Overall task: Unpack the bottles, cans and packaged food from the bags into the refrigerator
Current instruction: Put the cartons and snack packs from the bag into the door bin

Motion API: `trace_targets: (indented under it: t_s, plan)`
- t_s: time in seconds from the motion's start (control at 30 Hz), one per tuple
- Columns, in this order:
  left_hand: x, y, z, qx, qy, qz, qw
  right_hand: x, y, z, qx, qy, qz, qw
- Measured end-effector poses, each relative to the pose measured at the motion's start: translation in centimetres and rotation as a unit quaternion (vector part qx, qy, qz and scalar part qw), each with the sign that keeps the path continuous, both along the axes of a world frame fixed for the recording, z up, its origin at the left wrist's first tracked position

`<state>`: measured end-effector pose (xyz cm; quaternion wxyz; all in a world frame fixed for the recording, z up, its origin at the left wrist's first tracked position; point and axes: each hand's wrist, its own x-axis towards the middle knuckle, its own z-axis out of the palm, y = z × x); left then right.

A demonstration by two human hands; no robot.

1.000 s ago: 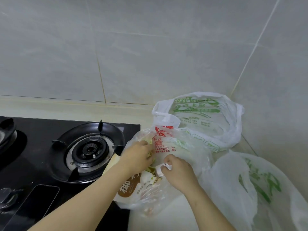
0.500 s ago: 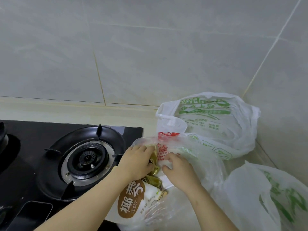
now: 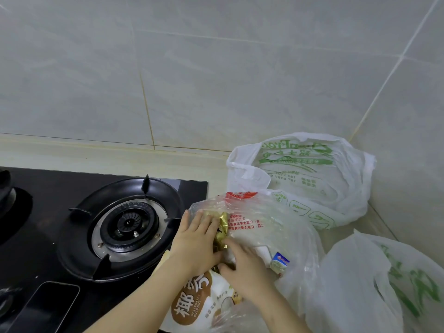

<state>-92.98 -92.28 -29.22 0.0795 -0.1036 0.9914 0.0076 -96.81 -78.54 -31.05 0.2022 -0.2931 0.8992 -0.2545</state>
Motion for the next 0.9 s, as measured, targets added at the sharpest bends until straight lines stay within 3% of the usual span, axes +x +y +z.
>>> trace_targets:
  t_s: [0.3,0.5,0.67,0.9]
  plan:
    - [1.4,0.6,-0.9,0.058,0.058,0.012,0.997,0.5,1.0,-1.1,0.024,-0.024,-0.005,0.999]
    - [0.9,0.5,-0.8,0.133,0.020,0.038,0.990,0.3,1.2,-1.6,-0.019,-0.038,0.013,0.999]
    - [0.6,0.4,-0.7,0.137,-0.006,0.049,0.989,0.6,1.2,-1.2,-0.025,-0.045,-0.005,0.999]
    - [0.7,0.5,-0.7,0.125,0.033,0.044,0.991,0.8,1.5,-0.4,-0.043,-0.047,-0.007,0.998]
